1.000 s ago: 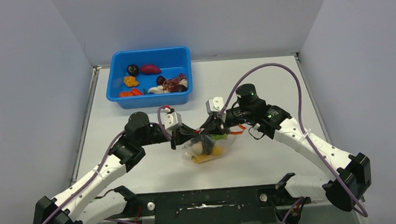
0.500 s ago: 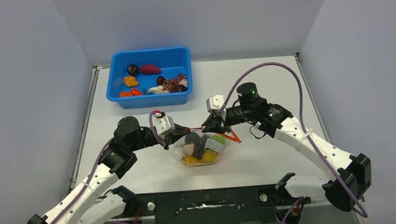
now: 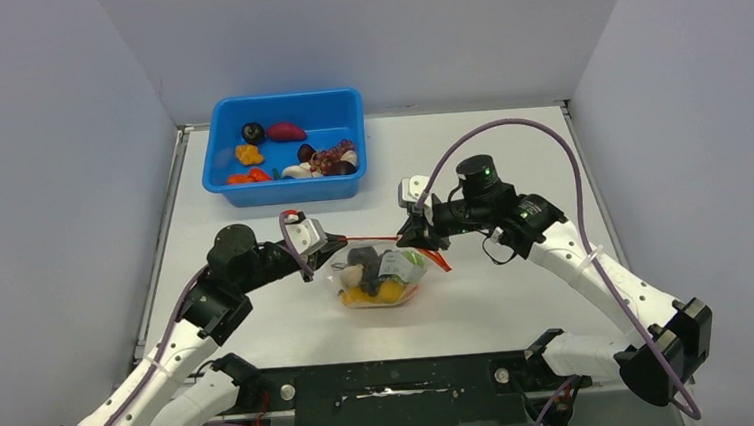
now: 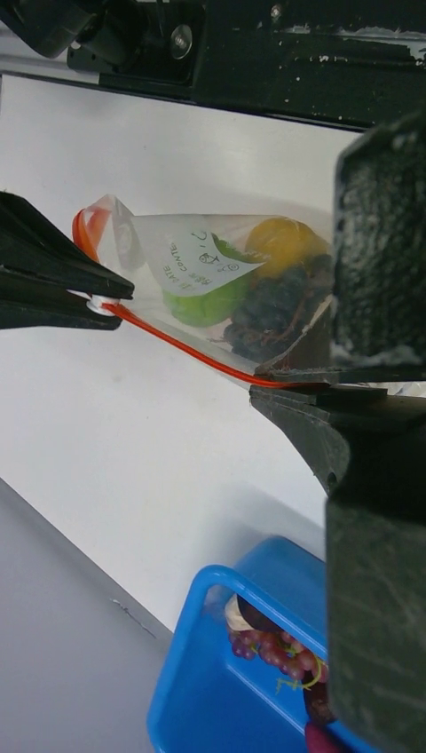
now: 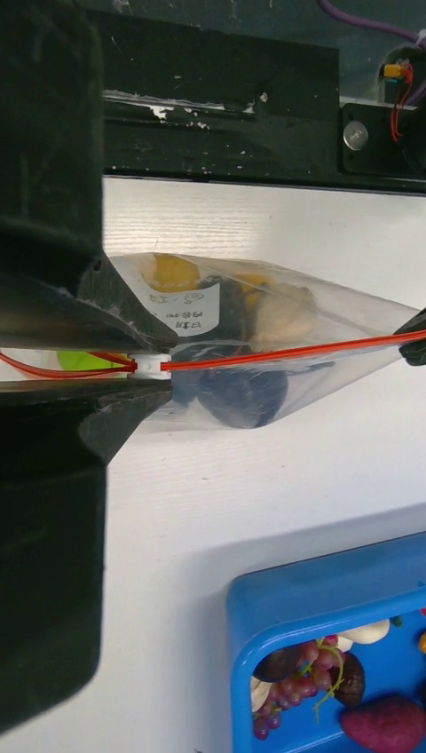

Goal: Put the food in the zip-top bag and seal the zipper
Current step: Zip the zipper food storage bag at the center of the board.

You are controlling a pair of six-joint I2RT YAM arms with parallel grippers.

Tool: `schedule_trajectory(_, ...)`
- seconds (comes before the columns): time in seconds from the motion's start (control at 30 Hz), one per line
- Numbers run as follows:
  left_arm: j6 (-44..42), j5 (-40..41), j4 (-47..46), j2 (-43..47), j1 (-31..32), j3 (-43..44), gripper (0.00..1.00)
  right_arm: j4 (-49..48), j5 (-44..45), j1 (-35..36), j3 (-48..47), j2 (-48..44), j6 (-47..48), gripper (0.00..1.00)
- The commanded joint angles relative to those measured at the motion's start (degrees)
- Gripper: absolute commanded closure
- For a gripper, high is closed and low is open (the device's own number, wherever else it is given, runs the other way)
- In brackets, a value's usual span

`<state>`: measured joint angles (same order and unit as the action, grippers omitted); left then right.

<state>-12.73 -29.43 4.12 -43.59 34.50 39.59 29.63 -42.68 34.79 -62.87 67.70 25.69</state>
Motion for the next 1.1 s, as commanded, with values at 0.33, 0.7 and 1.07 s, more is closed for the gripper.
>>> schedule_trajectory(0.33, -1.4, 9.5, -0.8, 2.6, -1.6, 4.3, 1.0, 12.0, 13.8, -1.6, -3.3, -6.7, -1.0, 1.0)
schedule_trajectory(0.7, -0.1, 11.8, -0.8, 2.5, -1.9, 4.6, 1.0, 20.4, 22.1, -1.7, -4.0, -11.3, -1.6, 1.0)
schedule_trajectory(1.07, 0.8, 16.0, 0.2, 1.0, -2.5, 5.1, 1.0, 30.2, 33.6, -1.7, -5.9, -16.9, -1.0, 1.0)
